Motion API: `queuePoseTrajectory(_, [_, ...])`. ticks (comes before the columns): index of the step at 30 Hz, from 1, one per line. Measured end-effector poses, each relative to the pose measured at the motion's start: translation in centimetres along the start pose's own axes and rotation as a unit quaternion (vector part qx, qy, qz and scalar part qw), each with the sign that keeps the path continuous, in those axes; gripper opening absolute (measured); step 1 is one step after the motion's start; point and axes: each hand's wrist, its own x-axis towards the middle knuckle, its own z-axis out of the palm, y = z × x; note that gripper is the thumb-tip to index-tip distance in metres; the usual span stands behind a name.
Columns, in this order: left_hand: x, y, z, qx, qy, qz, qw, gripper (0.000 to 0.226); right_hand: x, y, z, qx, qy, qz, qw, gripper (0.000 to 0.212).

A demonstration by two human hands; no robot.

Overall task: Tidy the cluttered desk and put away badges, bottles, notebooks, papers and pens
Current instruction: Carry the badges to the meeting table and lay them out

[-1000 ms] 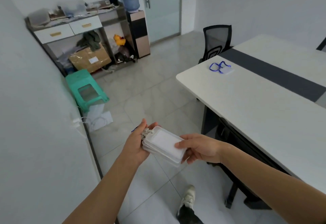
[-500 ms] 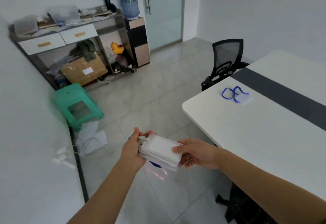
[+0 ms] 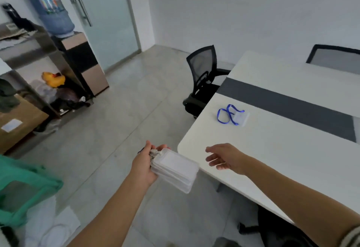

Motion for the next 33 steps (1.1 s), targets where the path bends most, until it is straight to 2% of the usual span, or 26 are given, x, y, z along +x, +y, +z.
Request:
queuePoseTrajectory(6, [6.7, -0.1, 7.0, 0.083, -0.039, -0.076, 0.993, 0.036, 4.5, -0.7, -8.5, 0.036, 0.157, 0.050, 0.986, 0.027])
queuePoseTrajectory(11, [12.5, -0.9, 12.8, 0.130, -0.051, -0.100, 0.985, 0.038, 10.1, -1.4, -15.6, -0.006, 0.241, 0.053, 0.969, 0.021])
queuePoseTrajectory(17, [18.6, -0.5, 19.0, 0.177, -0.032, -0.140, 0.974, 0.037, 18.3, -2.8, -22.6, -0.133, 0.319, 0.084, 0.935, 0.045])
queuePoseTrajectory(20, [21.1, -0.3, 20.9, 0.175, -0.019, -0.150, 0.973, 0.037, 22.3, -4.2, -24.6, -0.262, 0.319, 0.076, 0.908, 0.067])
queuePoseTrajectory(24, [23.9, -0.1, 21.1, 0.174, 0.012, -0.168, 0.970, 0.037, 26.9, -5.0, -25.6, -0.413, 0.229, 0.064, 0.879, 0.106])
queuePoseTrajectory(26, [24.9, 0.1, 20.8, 0.176, 0.024, -0.177, 0.968, 0.036, 28.4, -4.6, -25.6, -0.450, 0.197, 0.075, 0.868, 0.116])
queuePoseTrajectory(30, [26.5, 0.7, 20.8, 0.170, 0.043, -0.179, 0.968, 0.035, 29.9, -4.3, -25.2, -0.465, 0.241, 0.097, 0.846, 0.114])
queuePoseTrajectory(33, [27.1, 0.7, 21.2, 0.173, 0.031, -0.178, 0.968, 0.039, 30.0, -5.1, -25.5, -0.360, 0.301, 0.082, 0.879, 0.091])
